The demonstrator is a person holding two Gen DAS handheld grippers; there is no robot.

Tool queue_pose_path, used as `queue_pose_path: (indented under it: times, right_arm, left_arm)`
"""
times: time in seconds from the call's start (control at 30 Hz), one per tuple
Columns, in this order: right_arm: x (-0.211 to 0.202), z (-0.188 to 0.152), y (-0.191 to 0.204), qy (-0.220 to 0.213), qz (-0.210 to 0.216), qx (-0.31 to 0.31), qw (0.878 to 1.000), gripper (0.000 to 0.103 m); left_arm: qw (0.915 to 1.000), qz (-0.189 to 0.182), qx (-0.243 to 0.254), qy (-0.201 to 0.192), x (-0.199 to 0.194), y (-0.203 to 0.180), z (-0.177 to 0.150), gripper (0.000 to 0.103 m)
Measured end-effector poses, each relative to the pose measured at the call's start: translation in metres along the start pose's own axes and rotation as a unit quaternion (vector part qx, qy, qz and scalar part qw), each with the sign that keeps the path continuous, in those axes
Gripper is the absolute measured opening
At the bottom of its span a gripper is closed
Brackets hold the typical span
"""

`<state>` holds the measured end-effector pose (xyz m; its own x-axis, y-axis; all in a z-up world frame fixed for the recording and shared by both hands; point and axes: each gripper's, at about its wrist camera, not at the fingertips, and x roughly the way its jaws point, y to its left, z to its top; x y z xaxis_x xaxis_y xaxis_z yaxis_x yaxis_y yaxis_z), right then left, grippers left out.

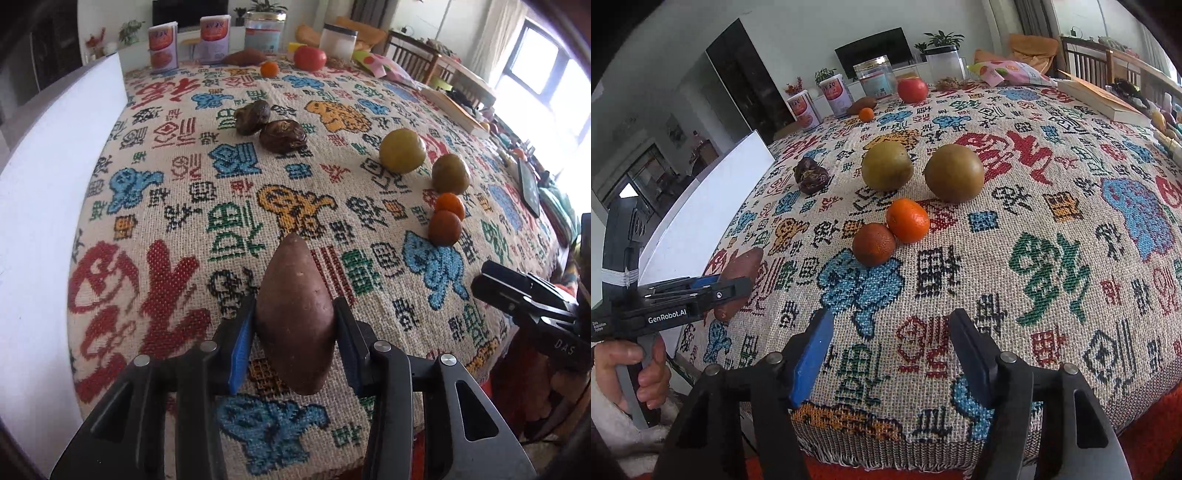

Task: Organize fruits
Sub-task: 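Grasp the sweet potato with the left gripper while the right gripper grasps the small tangerine, then carry the sweet potato and tangerine into the box and release both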

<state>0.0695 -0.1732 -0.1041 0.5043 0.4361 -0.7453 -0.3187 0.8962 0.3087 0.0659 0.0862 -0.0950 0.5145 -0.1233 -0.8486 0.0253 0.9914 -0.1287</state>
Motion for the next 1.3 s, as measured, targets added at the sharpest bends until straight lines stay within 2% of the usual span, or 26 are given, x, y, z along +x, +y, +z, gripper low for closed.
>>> queue_pose_path:
  times: [0.07, 0.17, 0.27, 0.4, 0.43, 0.47, 0.6, 0.7, 0.8, 0.9, 0.97, 1.03, 1.13, 1.23, 1.3]
  right_arm:
    - [0.012, 0.008, 0.003, 0.003, 0.003, 0.008, 1.000, 0.059]
    - [0.028, 0.022, 0.005, 0.004, 0.008, 0.026, 1.000, 0.048]
    - [0.037, 0.035, 0.008, 0.003, 0.012, 0.043, 0.999, 0.048]
    - [0.050, 0.047, 0.015, 0.010, -0.006, 0.056, 0.998, 0.046]
    - [0.051, 0.048, 0.017, 0.009, -0.015, 0.055, 0.998, 0.044]
    - [0.051, 0.047, 0.018, 0.011, -0.025, 0.053, 0.998, 0.031]
    - [0.042, 0.043, 0.018, 0.015, -0.020, 0.053, 0.998, 0.029]
    - [0.028, 0.036, 0.022, 0.009, -0.009, 0.047, 0.999, 0.029]
    - [0.026, 0.032, 0.034, 0.028, 0.005, 0.031, 0.999, 0.029]
    - [0.022, 0.038, 0.065, 0.039, 0.036, -0.001, 0.999, 0.029]
    - [0.015, 0.049, 0.100, 0.038, 0.071, -0.036, 0.996, 0.029]
    - [0.007, 0.062, 0.139, 0.034, 0.109, -0.073, 0.991, 0.029]
    - [0.001, 0.081, 0.207, 0.035, 0.174, -0.127, 0.976, 0.029]
    - [0.006, 0.084, 0.275, 0.050, 0.227, -0.176, 0.957, 0.029]
    - [0.020, 0.078, 0.316, 0.071, 0.242, -0.208, 0.945, 0.029]
  left_arm:
    - [1.0000, 0.007, 0.004, -0.004, -0.001, 0.001, -0.002, 0.045]
    - [0.9999, 0.007, 0.007, -0.005, -0.002, 0.002, -0.003, 0.045]
    - [1.0000, 0.001, 0.009, -0.003, -0.001, 0.003, -0.004, 0.045]
    - [0.9998, 0.011, 0.019, -0.004, 0.002, 0.000, -0.003, 0.044]
    - [0.9998, 0.006, 0.016, -0.006, 0.001, 0.001, -0.002, 0.041]
    - [0.9999, 0.001, 0.010, -0.006, 0.001, 0.003, -0.002, 0.041]
    - [0.9994, -0.023, -0.020, -0.018, -0.008, 0.013, -0.003, 0.040]
    - [0.9978, -0.044, -0.041, -0.029, -0.026, 0.020, -0.004, 0.040]
    - [0.9918, -0.089, -0.085, -0.036, -0.057, 0.031, -0.005, 0.040]
    - [0.9808, -0.134, -0.129, -0.057, -0.104, 0.050, -0.009, 0.040]
    - [0.9760, -0.137, -0.147, -0.085, -0.140, 0.066, -0.011, 0.040]
    - [0.9729, -0.111, -0.164, -0.119, -0.173, 0.088, -0.013, 0.040]
    - [0.9675, -0.035, -0.197, -0.155, -0.202, 0.130, -0.018, 0.040]
    - [0.9597, 0.045, -0.237, -0.143, -0.196, 0.177, -0.028, 0.040]
    - [0.9525, 0.086, -0.266, -0.121, -0.182, 0.205, -0.039, 0.040]
